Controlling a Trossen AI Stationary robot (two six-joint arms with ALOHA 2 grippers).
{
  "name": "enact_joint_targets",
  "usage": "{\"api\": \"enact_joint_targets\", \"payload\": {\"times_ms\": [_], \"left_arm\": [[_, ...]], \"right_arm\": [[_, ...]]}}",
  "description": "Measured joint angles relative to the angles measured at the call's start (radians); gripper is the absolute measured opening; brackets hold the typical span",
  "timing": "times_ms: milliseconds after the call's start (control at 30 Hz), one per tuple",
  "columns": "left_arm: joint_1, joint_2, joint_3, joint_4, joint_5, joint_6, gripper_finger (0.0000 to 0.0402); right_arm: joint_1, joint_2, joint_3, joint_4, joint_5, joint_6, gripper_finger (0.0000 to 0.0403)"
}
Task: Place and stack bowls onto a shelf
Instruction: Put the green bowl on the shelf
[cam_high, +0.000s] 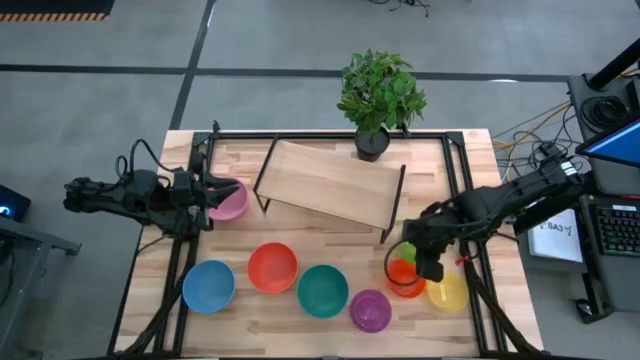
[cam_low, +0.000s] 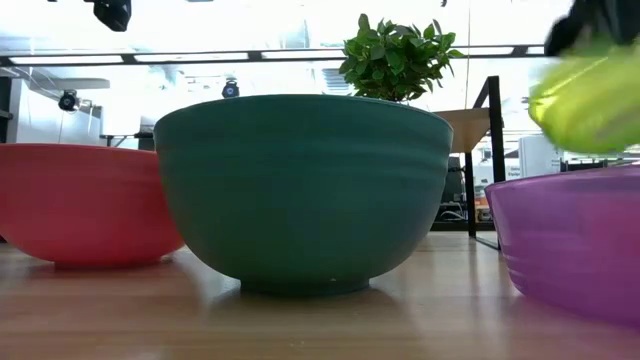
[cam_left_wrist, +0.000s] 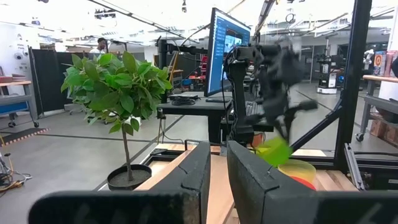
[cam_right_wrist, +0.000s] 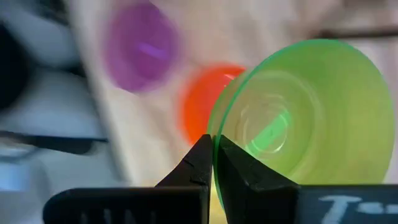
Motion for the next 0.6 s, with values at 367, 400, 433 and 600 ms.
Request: {"api": "enact_joint_targets", "payload": {"times_ms": [367,400,433,600], "left_arm": [[0.000,0.000,0.000,0.000,0.000,0.008,0.0037],[0.000,0.000,0.000,0.000,0.000,0.013,0.0037],[0.000,0.000,0.000,0.000,0.000,0.019,0.0037],[0.000,0.000,0.000,0.000,0.000,0.027,0.0037]], "right_arm": [[0.000,0.023,0.130,0.490,0.013,-0.215,0.0009],[-0.001,0.032,0.142,0.489,0.063,-0.266,0.0009],[-0.003,0.044,0.154,0.483,0.116,-0.315,0.0009],[-0.036,0.136,0.225,0.419,0.376,-0.524,0.0009]]}}
